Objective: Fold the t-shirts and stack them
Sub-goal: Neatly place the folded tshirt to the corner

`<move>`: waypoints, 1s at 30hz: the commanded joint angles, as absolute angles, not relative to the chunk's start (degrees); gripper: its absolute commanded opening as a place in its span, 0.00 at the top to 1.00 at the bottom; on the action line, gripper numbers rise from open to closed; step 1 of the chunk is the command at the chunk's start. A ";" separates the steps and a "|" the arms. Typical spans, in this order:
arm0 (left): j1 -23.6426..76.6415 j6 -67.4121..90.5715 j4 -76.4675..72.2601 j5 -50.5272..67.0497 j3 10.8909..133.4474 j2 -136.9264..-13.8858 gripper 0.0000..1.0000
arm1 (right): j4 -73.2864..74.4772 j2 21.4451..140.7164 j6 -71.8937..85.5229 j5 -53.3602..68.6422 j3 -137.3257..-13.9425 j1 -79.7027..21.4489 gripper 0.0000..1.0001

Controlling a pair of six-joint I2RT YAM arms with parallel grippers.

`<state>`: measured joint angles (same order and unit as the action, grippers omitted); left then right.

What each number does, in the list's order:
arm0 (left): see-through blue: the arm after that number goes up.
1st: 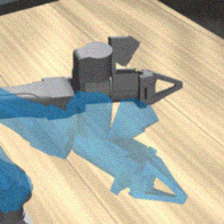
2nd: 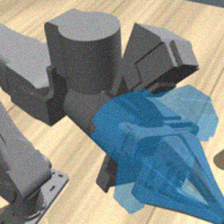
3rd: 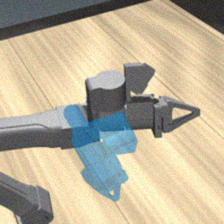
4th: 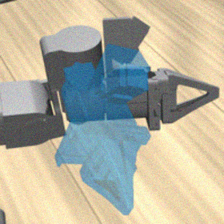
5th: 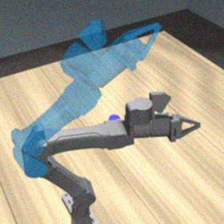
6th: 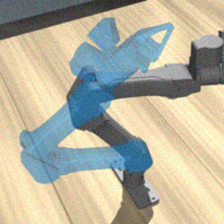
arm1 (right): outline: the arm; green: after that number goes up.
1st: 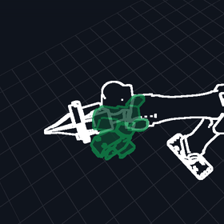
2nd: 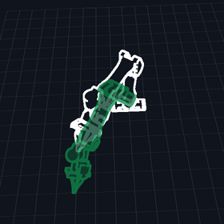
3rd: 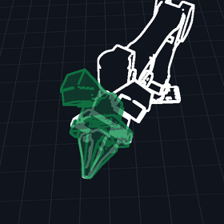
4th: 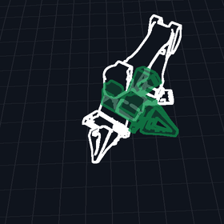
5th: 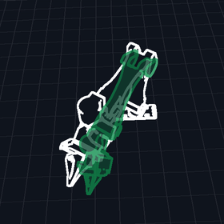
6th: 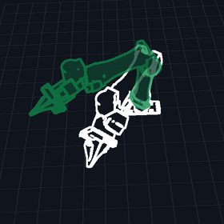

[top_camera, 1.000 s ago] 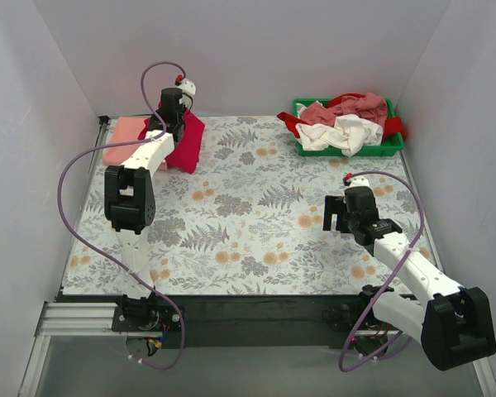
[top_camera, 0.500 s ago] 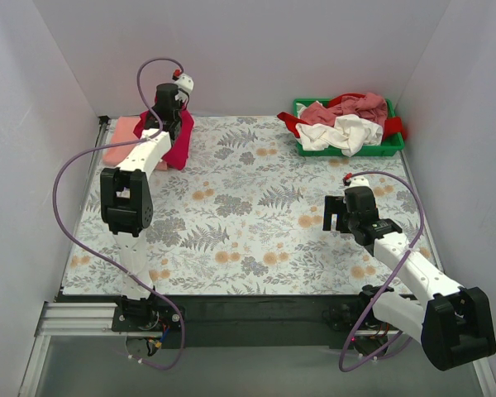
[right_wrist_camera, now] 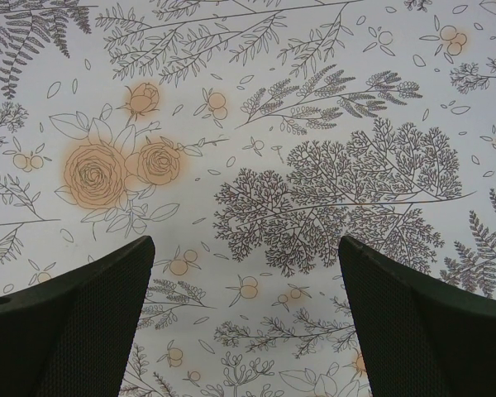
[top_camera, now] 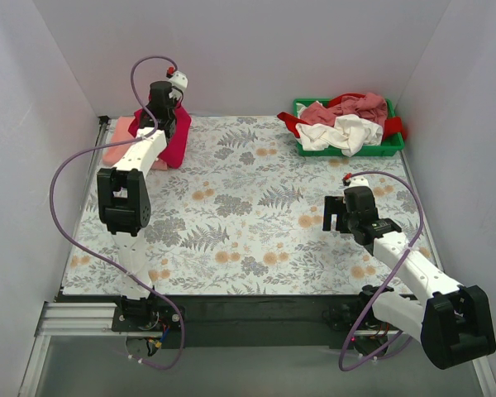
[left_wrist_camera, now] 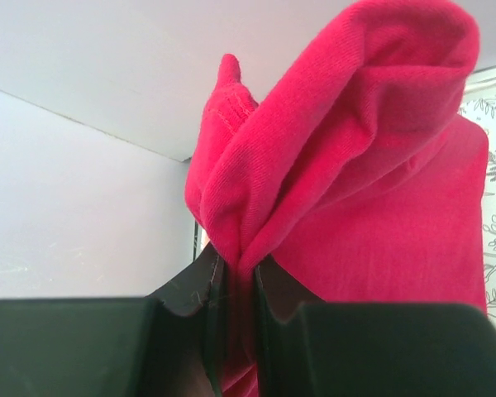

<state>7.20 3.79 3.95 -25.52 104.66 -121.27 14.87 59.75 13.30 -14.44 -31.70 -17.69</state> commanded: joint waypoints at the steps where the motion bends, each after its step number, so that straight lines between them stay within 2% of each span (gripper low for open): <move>1: 6.85 2.90 1.14 -25.31 108.46 -116.10 1.00 | 12.92 59.59 12.92 -14.42 -33.66 -17.49 0.02; 21: 5.36 4.38 2.46 -24.26 106.62 -112.41 1.00 | 13.01 60.55 12.39 -12.75 -33.84 -17.49 0.02; 30: 3.08 6.33 2.81 -20.92 105.56 -115.83 1.00 | 13.10 61.96 12.04 -11.25 -34.19 -17.49 0.03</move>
<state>4.05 5.37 4.64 -22.35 105.25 -119.02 14.87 61.78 12.86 -11.66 -31.73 -17.69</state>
